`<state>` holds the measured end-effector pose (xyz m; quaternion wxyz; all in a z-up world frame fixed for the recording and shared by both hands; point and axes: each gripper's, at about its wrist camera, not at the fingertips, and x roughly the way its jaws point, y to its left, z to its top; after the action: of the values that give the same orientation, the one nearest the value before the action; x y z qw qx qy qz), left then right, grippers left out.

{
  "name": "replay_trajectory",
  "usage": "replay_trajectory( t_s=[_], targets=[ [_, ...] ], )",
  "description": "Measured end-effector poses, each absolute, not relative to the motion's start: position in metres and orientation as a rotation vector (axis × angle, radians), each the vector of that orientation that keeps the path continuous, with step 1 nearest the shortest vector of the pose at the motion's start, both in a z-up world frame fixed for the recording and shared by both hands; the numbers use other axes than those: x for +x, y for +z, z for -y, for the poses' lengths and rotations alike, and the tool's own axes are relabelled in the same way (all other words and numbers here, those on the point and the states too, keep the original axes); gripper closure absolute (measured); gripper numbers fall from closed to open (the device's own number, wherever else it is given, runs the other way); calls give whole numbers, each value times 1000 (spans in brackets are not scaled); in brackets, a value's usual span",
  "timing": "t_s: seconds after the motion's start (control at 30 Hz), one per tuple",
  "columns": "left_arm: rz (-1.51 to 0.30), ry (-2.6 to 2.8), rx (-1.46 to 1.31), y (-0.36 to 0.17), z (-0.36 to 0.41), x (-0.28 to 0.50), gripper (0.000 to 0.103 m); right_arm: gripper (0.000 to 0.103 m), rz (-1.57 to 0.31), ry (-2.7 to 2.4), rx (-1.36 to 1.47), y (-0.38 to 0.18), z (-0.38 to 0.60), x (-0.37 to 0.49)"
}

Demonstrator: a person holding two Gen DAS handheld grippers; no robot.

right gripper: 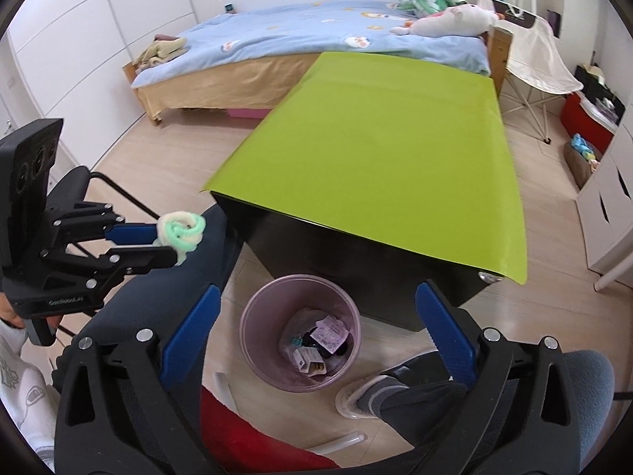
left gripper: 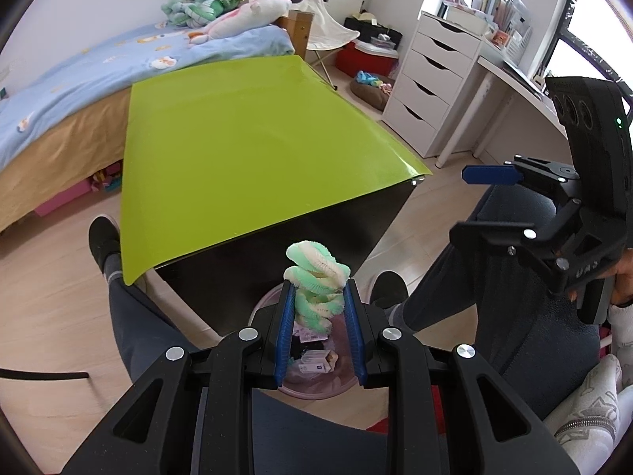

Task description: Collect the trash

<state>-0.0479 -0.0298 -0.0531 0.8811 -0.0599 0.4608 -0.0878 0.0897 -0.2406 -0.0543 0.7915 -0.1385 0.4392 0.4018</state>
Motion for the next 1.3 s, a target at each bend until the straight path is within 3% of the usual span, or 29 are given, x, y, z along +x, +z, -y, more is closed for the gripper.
replay_trajectory(
  t_s=[0.4, 0.47, 0.53, 0.57, 0.6, 0.73, 1.3],
  targets=[
    [-968, -240, -101, -54, 40, -43, 75, 6, -965, 837, -224, -53, 252, 97],
    [-971, -239, -91, -55, 42, -43, 61, 6, -964, 834, -220, -53, 253, 97],
    [-963, -237, -97, -56, 40, -42, 37, 6, -963, 833, -216, -53, 253, 97],
    [-963, -231, -101, -56, 40, -42, 33, 6, -963, 832, -216, -53, 253, 97],
    [-959, -216, -104, -57, 38, -42, 23, 6, -963, 831, -217, -53, 253, 97],
    [-950, -186, -118, -56, 31, -42, 9, 4, -956, 821, -217, -53, 253, 97],
    [-888, -120, -180, -36, 8, -30, 8, 3, -894, 796, -212, -35, 241, 106]
  ],
)
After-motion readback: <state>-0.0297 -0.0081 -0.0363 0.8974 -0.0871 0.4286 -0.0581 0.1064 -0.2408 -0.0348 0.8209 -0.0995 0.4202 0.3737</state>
